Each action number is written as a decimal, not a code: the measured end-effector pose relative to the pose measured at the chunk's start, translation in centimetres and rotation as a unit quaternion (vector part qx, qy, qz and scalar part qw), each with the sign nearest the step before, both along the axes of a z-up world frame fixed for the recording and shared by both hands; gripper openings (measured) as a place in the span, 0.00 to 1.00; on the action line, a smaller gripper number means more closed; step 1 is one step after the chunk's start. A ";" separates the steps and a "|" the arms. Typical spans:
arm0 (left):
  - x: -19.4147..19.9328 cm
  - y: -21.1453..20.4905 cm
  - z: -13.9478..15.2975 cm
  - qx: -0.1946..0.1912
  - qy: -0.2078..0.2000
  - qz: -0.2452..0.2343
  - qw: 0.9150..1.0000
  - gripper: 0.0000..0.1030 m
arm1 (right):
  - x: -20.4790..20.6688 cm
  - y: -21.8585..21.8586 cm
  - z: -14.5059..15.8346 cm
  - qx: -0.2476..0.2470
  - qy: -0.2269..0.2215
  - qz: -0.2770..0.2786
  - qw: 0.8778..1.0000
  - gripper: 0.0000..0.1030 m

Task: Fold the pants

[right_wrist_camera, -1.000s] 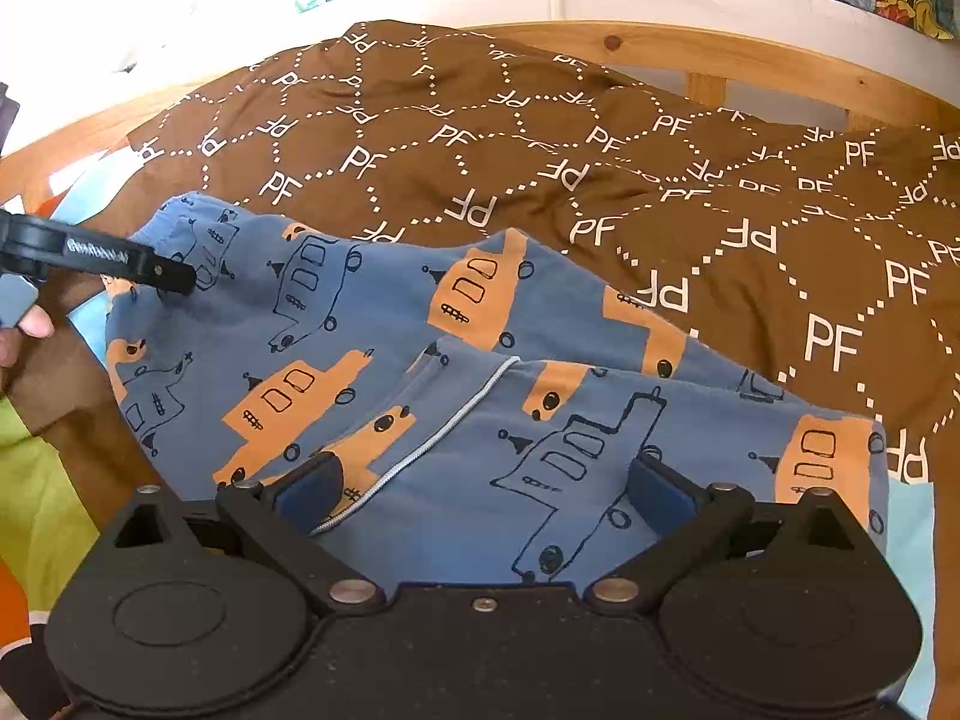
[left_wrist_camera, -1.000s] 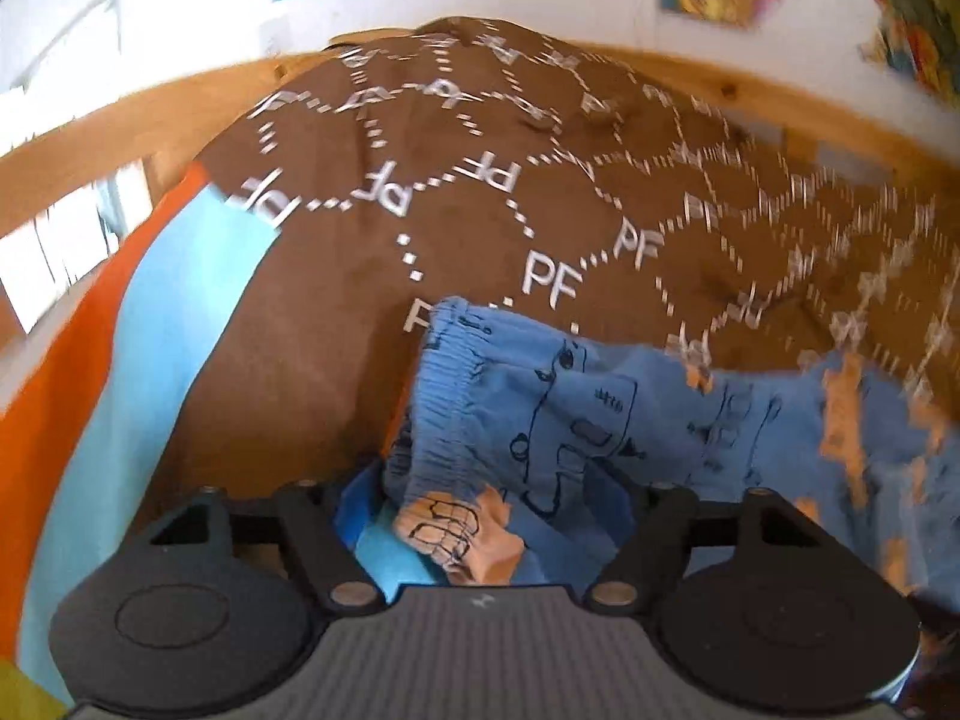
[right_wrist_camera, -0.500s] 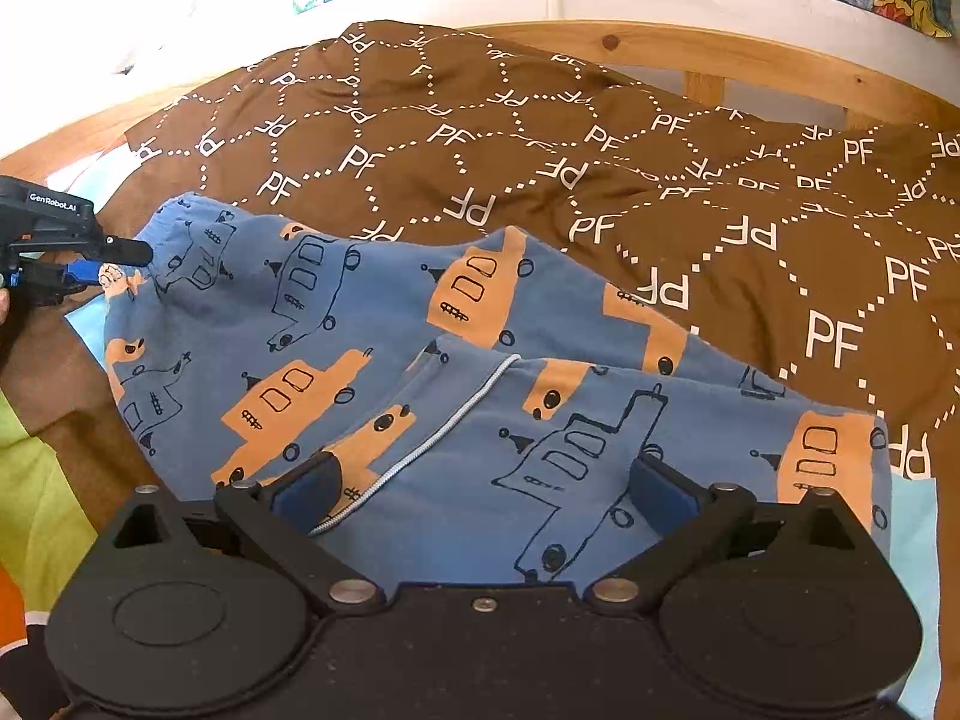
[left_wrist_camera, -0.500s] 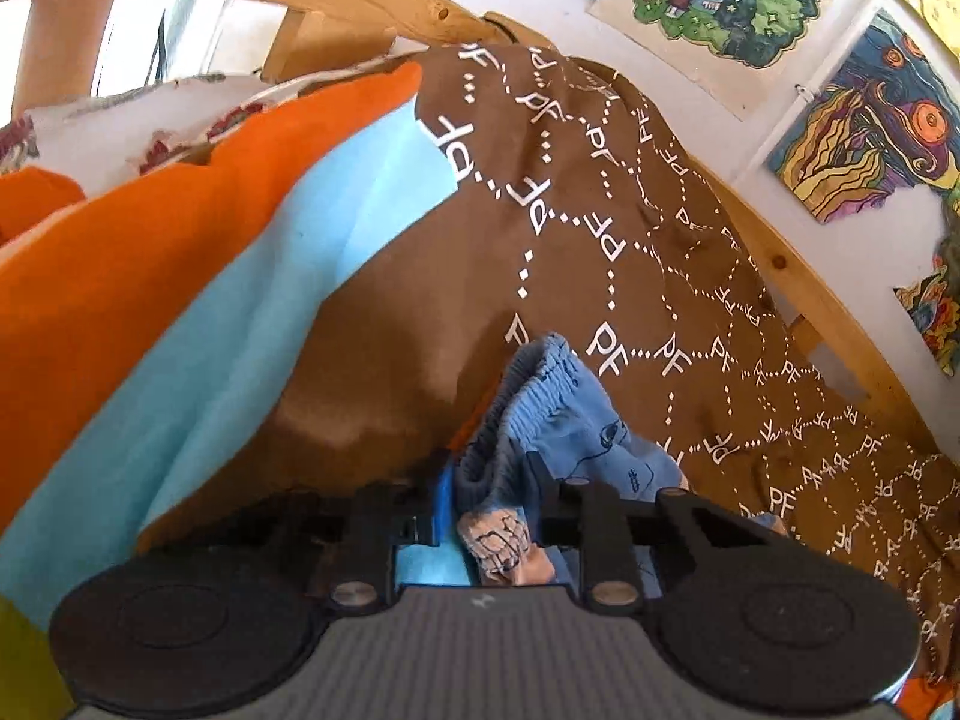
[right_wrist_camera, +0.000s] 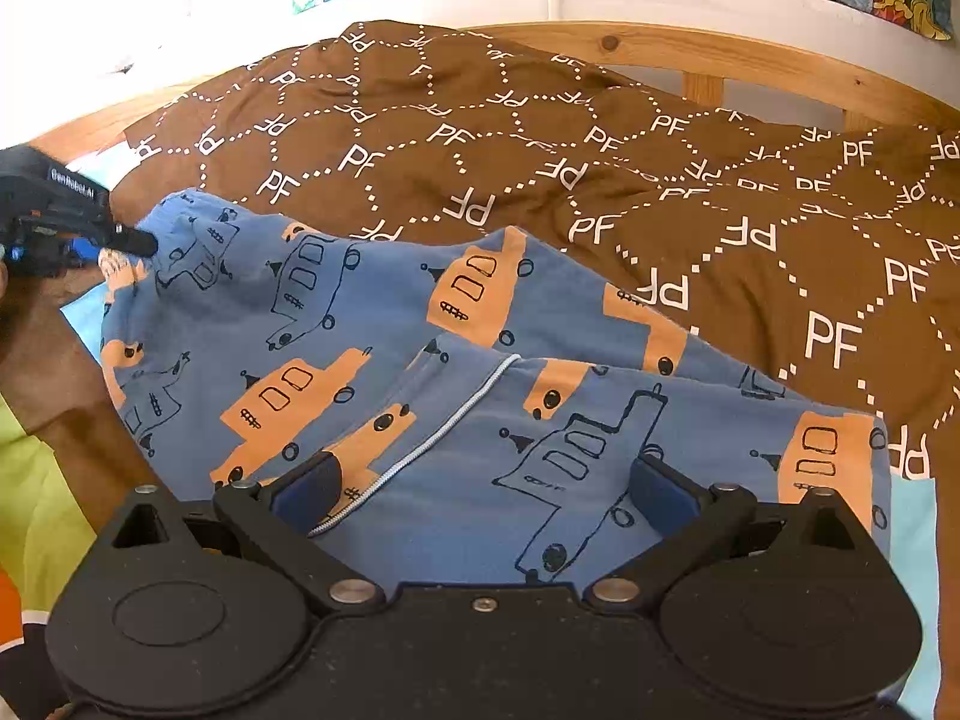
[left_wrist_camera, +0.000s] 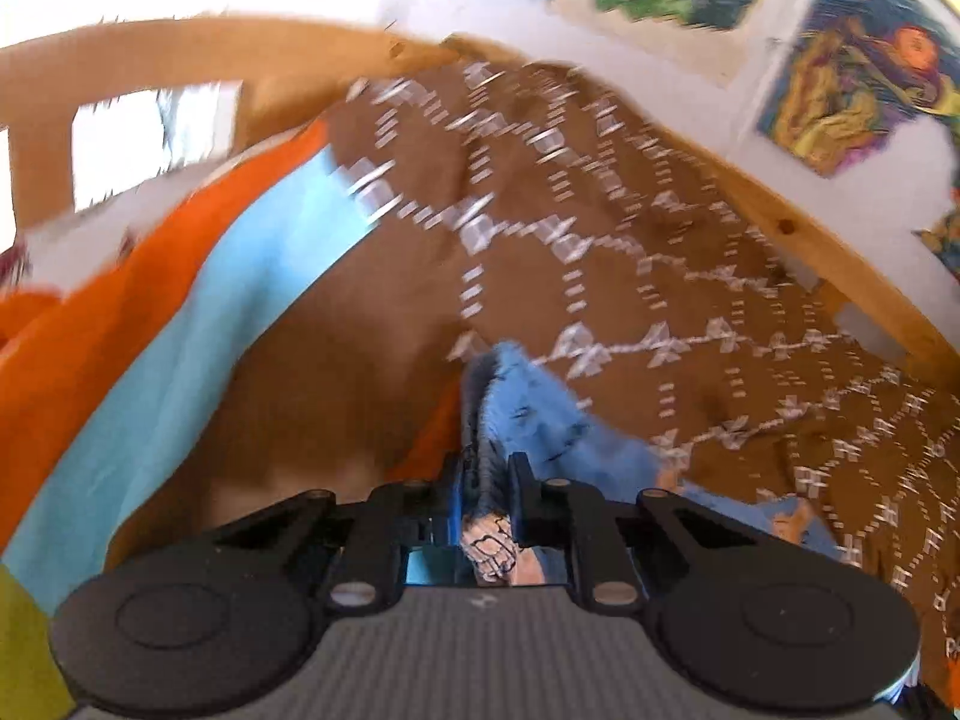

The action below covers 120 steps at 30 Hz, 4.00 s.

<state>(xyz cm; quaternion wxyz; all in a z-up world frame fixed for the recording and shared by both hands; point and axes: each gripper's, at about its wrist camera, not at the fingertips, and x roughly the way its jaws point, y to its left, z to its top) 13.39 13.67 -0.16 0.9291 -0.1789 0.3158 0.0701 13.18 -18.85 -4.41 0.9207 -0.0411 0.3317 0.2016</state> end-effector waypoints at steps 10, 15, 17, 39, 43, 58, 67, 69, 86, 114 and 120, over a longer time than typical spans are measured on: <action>-2.6 -8.3 7.7 0.024 -0.088 -0.174 0.980 0.15 | -0.1 -4.3 5.3 -0.006 -0.064 -0.053 0.996 0.97; -2.5 -14.4 8.4 0.024 -0.091 -0.283 0.955 0.15 | -0.2 -8.1 8.1 -0.032 -0.074 -0.088 0.993 0.97; -2.6 -17.2 7.8 0.028 -0.085 -0.325 0.941 0.15 | -0.6 -9.4 8.7 -0.039 -0.082 -0.106 0.990 0.97; -7.5 -27.0 -4.0 0.233 -0.044 -0.497 0.835 0.52 | 1.2 -13.6 6.1 0.052 -0.003 -0.129 0.990 0.94; -6.8 -27.2 -4.1 0.234 -0.031 -0.485 0.842 0.40 | 1.8 -13.4 5.0 0.130 0.044 -0.116 0.984 0.81; -6.4 -26.0 -2.9 0.192 -0.032 -0.469 0.862 0.06 | 3.1 -13.8 1.1 0.255 0.119 -0.181 0.942 0.17; -8.6 -26.6 -1.9 0.182 -0.058 -0.494 0.849 0.06 | 0.6 -14.1 5.0 0.193 0.083 -0.176 0.962 0.13; -8.6 -27.1 -2.6 0.183 -0.047 -0.503 0.843 0.06 | 0.4 -14.2 4.8 0.168 0.089 -0.180 0.965 0.13; -6.2 -19.8 -1.7 0.071 -0.003 -0.357 0.931 0.80 | -1.9 -11.8 5.1 -0.030 0.001 -0.183 0.983 0.94; -4.5 -15.6 -2.3 0.063 0.073 -0.300 0.949 1.00 | -4.0 -10.4 5.4 -0.105 0.002 -0.171 0.980 0.99; -0.5 -16.6 0.1 0.082 0.016 -0.311 0.947 1.00 | -0.1 -9.6 6.1 -0.091 -0.010 -0.111 0.990 0.99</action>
